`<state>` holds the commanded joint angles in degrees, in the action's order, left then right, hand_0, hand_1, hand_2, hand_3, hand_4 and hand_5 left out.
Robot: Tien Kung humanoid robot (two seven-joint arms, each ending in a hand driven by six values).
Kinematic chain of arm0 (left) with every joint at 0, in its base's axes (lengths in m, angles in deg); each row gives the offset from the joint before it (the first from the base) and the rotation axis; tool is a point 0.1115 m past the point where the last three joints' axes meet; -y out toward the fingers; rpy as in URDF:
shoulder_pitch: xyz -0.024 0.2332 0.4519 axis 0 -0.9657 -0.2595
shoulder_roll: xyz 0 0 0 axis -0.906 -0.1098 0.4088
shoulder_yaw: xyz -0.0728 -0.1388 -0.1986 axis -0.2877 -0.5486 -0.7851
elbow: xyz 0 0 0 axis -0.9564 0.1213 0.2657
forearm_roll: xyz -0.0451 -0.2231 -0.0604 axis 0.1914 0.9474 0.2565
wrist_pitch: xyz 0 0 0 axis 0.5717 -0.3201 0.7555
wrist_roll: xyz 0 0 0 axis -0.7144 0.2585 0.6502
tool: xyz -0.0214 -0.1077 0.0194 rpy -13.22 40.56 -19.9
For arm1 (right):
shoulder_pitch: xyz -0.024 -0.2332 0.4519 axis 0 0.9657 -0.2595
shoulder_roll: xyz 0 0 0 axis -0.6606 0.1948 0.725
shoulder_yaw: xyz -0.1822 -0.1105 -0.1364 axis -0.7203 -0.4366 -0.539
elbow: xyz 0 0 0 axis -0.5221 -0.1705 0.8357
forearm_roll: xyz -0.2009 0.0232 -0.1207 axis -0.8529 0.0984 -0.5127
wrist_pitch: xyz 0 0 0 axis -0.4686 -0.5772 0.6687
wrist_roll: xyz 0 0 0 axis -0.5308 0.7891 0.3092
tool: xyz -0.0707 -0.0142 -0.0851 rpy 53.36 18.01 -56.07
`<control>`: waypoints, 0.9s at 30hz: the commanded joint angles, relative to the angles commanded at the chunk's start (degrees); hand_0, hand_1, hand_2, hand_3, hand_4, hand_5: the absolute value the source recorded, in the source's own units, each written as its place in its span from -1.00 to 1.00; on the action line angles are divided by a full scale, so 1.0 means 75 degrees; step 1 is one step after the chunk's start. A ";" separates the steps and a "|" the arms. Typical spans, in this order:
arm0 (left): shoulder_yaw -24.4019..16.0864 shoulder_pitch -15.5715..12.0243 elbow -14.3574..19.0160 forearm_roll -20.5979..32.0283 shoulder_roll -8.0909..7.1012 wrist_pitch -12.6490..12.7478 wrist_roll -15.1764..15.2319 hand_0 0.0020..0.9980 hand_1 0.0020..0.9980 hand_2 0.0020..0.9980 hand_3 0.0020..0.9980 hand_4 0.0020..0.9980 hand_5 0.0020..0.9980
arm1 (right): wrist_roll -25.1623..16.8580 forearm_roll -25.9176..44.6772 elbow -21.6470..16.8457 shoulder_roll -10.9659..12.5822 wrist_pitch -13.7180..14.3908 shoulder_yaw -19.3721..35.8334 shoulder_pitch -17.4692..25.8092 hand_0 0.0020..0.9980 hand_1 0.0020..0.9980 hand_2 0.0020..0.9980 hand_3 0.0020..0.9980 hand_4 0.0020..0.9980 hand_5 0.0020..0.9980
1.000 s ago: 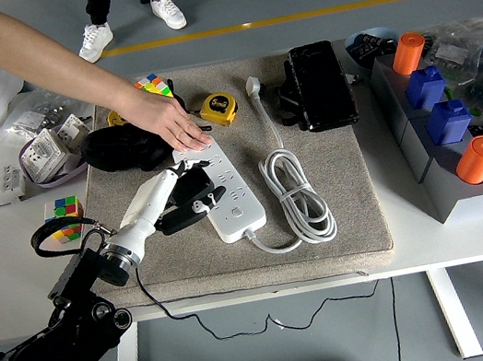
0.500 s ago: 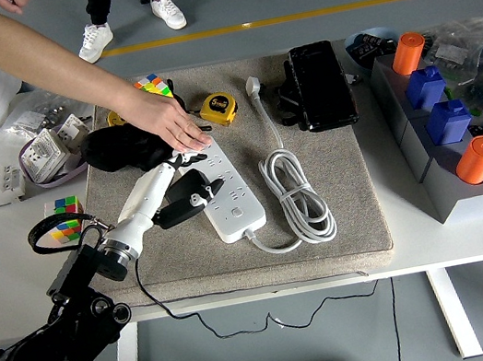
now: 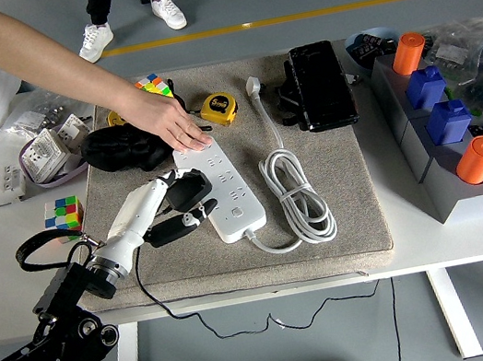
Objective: Put the plug near the board,insert it into the board,press the button,pull the plug out
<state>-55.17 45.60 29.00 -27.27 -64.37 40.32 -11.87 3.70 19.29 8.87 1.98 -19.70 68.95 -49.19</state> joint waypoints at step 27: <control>0.0308 0.0513 -0.0350 -0.0326 0.0332 -0.0146 -0.0339 0.59 0.61 0.62 0.56 0.68 0.59 | -0.0067 0.0034 -0.0008 -0.0008 0.0028 -0.0009 -0.0021 0.21 0.32 0.30 0.06 0.63 -0.03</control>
<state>-52.87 49.45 26.38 -29.71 -61.88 39.23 -14.42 3.20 19.55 8.81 1.92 -19.49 68.88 -49.35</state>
